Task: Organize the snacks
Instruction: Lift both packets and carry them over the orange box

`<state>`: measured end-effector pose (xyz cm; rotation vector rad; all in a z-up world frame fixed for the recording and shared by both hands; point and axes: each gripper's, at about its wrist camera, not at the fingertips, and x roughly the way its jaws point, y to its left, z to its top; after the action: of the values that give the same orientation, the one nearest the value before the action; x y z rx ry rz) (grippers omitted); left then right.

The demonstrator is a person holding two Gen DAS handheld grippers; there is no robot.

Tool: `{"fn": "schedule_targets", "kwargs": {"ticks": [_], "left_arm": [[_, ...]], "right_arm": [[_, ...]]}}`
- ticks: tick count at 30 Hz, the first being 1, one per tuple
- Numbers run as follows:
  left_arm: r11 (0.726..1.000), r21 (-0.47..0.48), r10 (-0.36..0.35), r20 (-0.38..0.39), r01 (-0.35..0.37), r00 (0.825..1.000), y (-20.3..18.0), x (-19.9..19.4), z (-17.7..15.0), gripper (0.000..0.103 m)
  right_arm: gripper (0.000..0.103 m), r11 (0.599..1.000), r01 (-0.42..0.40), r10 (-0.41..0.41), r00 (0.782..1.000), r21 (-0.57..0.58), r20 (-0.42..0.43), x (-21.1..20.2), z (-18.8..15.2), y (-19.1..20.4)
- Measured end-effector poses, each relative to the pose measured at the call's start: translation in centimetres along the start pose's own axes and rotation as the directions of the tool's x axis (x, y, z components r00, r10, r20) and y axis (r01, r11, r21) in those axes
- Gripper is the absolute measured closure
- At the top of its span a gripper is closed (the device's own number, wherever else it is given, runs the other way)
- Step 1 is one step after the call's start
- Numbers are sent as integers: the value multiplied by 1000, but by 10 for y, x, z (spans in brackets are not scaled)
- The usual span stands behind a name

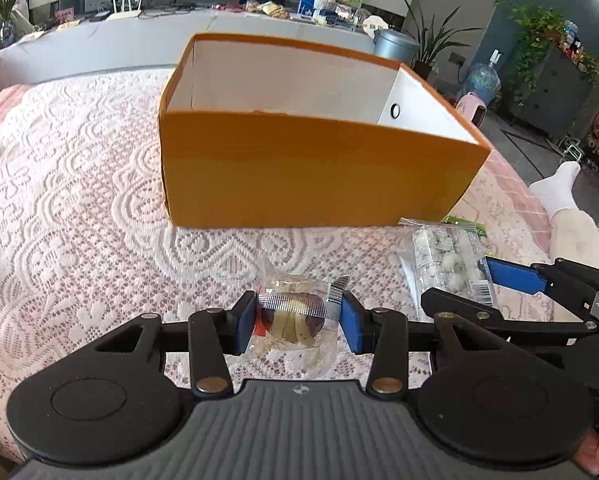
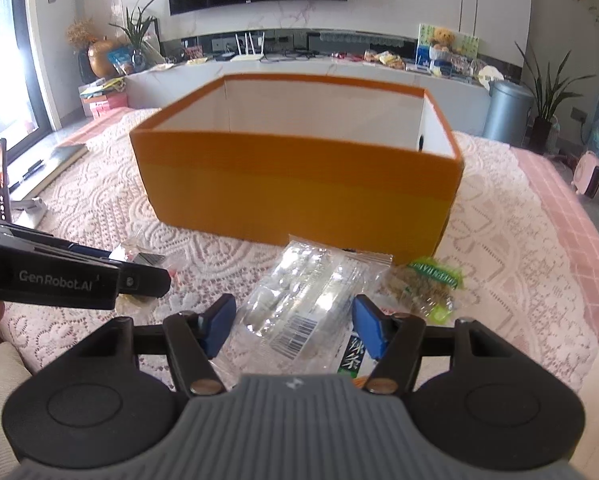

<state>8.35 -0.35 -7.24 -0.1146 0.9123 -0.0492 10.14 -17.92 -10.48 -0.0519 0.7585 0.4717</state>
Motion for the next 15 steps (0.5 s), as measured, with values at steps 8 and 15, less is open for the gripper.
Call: {"fn": "schedule_targets", "kwargs": {"ticks": [8,15], "left_arm": [[999,35,-21,63,18,998,-12,-22,15,53],[997,69,-46,128,37,991,-22,-35,43,53]], "right_arm": [[42,1000,8,-8,998,-12,57,-24,16,-9],[43,999,11,-8,996,-39,91,-38,39,-18]]}}
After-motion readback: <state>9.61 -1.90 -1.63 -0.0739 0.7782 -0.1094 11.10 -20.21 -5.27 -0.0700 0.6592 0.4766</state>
